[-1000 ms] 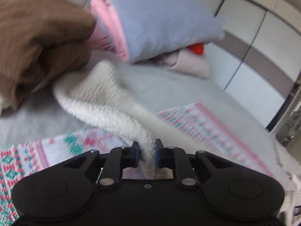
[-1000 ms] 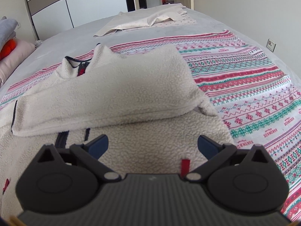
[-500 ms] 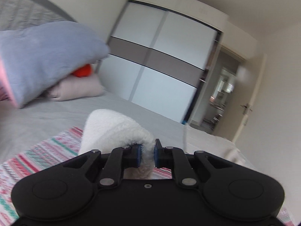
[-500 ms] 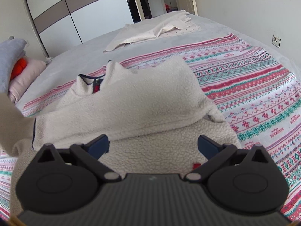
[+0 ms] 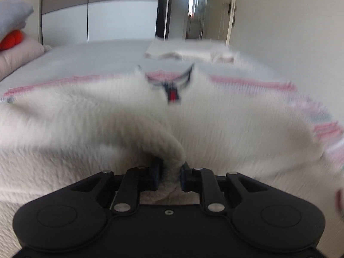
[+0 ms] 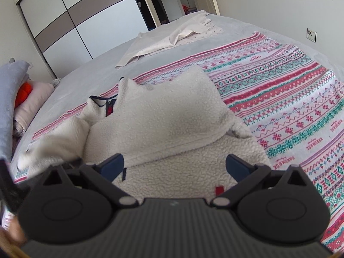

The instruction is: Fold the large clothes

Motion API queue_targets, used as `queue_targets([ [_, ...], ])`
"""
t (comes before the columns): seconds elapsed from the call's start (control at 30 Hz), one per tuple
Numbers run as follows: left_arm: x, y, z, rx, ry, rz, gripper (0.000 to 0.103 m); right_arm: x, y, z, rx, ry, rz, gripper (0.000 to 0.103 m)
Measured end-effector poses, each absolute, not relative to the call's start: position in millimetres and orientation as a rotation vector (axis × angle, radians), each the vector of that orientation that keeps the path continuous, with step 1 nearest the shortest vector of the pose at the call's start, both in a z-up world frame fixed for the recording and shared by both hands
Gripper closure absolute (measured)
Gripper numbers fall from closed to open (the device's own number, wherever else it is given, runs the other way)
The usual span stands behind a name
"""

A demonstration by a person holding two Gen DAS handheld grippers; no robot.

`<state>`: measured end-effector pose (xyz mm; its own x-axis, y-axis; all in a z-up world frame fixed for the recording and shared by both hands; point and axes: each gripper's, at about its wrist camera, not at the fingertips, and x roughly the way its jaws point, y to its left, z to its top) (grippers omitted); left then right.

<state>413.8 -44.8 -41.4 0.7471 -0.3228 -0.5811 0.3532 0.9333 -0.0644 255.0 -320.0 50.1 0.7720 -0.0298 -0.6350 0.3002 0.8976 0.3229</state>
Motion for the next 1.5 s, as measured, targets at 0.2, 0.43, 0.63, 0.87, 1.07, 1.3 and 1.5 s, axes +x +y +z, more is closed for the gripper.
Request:
queue_targets([
  [0.2, 385, -42, -20, 0.096, 0.643, -0.432, 0.038, 260, -313, 48, 0.406, 0.674, -0.171, 0.000],
  [0.43, 326, 20, 18, 0.124, 0.621, -0.346, 0.011, 267, -268, 58, 0.307, 0.627, -0.043, 0.000],
  [0.63, 341, 108, 26, -0.058, 0.575, -0.106, 0.006, 274, -177, 63, 0.113, 0.584, 0.170, 0.000],
  [0.87, 361, 170, 0, -0.143, 0.652, 0.164, 0.006, 305, -57, 54, -0.226, 0.508, 0.353, 0.006],
  [1.07, 368, 190, -6, -0.260, 0.676, 0.172, 0.006, 356, 2, 26, -0.389, 0.551, 0.381, 0.031],
  [1.3, 373, 182, -11, -0.237, 0.650, 0.077, 0.008, 383, -16, 29, -0.225, 0.553, 0.307, 0.092],
  [1.5, 368, 157, -23, -0.028, 0.549, -0.124, 0.008, 359, -127, 73, 0.070, 0.439, 0.171, 0.092],
])
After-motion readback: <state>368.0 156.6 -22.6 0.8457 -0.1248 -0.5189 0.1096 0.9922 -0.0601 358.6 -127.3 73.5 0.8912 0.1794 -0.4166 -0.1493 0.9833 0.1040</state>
